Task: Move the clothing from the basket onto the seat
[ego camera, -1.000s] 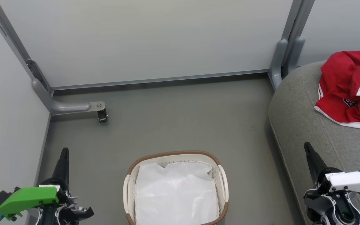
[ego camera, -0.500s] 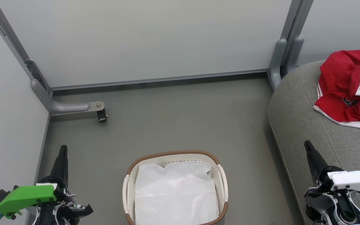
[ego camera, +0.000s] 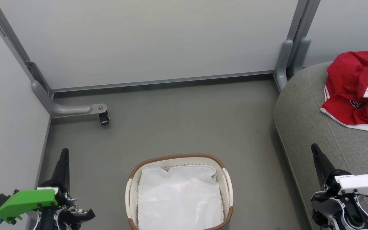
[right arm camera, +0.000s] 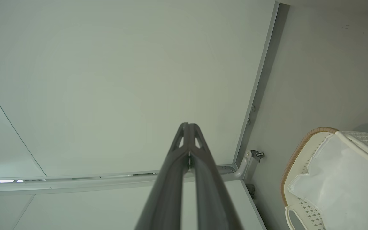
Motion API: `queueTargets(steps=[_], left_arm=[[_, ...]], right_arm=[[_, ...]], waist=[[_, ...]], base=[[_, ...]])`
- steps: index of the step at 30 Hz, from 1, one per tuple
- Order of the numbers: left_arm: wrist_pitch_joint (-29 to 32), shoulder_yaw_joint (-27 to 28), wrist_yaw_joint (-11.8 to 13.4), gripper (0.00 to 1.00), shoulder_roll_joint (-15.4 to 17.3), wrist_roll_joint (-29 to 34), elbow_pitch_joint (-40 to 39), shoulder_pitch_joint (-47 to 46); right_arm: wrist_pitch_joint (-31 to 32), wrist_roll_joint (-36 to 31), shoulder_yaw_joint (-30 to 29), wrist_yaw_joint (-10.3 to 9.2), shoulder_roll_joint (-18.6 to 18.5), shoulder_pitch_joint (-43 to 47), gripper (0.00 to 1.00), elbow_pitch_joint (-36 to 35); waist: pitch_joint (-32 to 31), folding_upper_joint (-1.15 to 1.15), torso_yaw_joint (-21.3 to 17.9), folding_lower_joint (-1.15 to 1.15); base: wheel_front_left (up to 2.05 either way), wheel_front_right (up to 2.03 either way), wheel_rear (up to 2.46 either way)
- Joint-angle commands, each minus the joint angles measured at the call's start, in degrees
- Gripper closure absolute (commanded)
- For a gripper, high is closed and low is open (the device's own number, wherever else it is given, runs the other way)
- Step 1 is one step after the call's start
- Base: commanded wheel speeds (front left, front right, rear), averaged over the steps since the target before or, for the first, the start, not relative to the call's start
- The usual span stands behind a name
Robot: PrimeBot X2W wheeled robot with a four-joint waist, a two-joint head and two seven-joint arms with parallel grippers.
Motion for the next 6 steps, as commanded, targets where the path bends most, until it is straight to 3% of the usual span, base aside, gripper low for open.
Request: queueTargets(steps=[1, 6], left_arm=[[0.3, 0.1, -0.3, 1.00, 0.0, -0.2, -0.1, -0.6], [0.2, 0.1, -0.3, 1.00, 0.0, -0.2, -0.1, -0.6]], right_arm=[[0.1, 0.2, -0.1, -0.04, -0.3, -0.4, 1.00, -0.2], [0.1, 0.2, -0.1, -0.04, -0.3, -0.4, 1.00, -0.2]], waist=[[0.0, 0.00, 0.0, 0.00], [0.0, 0.00, 0.0, 0.00]], base=[[0.00, 0.00, 0.00], [0.00, 0.00, 0.00]])
